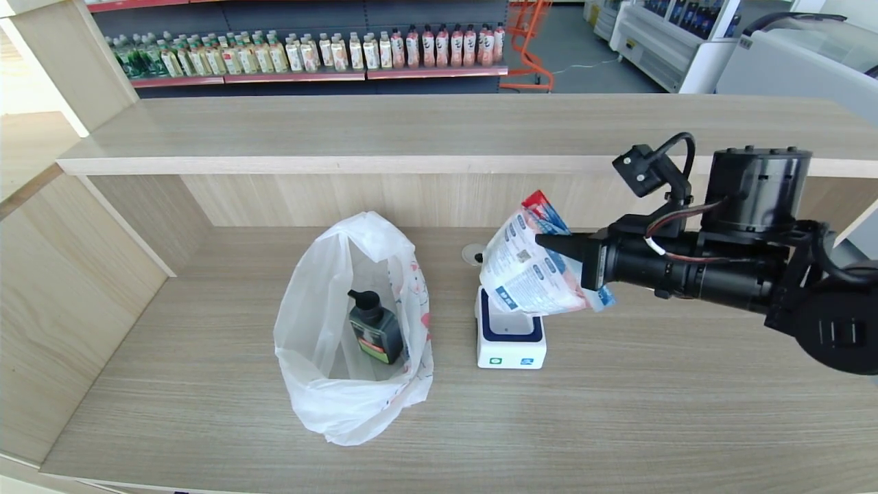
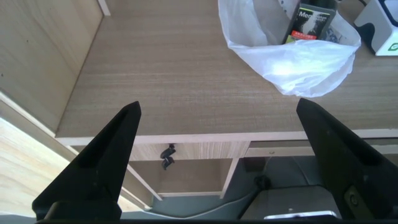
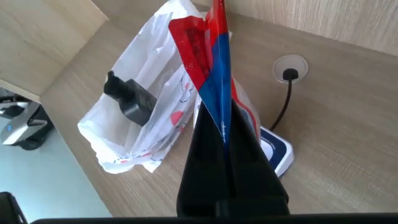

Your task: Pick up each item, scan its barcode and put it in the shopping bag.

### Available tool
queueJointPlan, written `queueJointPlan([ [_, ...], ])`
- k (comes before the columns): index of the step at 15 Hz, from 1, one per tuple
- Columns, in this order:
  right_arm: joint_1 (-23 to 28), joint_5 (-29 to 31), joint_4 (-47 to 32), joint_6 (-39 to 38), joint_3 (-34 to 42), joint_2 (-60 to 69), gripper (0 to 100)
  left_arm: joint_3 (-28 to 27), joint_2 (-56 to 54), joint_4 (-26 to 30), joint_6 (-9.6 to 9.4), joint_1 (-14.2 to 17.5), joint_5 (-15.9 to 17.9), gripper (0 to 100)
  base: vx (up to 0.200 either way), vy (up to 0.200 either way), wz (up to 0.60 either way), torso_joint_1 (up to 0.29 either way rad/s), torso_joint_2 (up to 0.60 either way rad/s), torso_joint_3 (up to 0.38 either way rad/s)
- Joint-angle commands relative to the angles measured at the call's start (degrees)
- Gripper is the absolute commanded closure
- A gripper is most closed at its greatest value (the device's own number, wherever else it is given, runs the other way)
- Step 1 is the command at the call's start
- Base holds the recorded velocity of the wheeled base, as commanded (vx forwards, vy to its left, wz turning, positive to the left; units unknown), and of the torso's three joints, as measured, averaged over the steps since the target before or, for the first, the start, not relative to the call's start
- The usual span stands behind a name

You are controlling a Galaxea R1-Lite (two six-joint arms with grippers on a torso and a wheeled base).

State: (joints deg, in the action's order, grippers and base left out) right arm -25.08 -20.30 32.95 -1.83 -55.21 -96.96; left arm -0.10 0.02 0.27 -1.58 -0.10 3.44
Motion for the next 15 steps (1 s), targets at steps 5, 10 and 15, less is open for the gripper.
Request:
queueJointPlan([
  [5,-0.1,0.3,-3.8,-6.2,-4.2,6.2,100,0.0,0.0,0.0,0.0,0.0,0.0,0,0.0,0.0,0.0,0.0,0.0,0.0],
  [10,-0.1,0.3,-3.9,-6.9,-1.9,8.5,100,0.0,0.0,0.0,0.0,0.0,0.0,0,0.0,0.0,0.0,0.0,0.0,0.0],
  [15,-0.1,0.3,-4.9,-8.1,0.5,10.8,100,0.0,0.0,0.0,0.09,0.0,0.0,0,0.0,0.08,0.0,0.0,0.0,0.001],
])
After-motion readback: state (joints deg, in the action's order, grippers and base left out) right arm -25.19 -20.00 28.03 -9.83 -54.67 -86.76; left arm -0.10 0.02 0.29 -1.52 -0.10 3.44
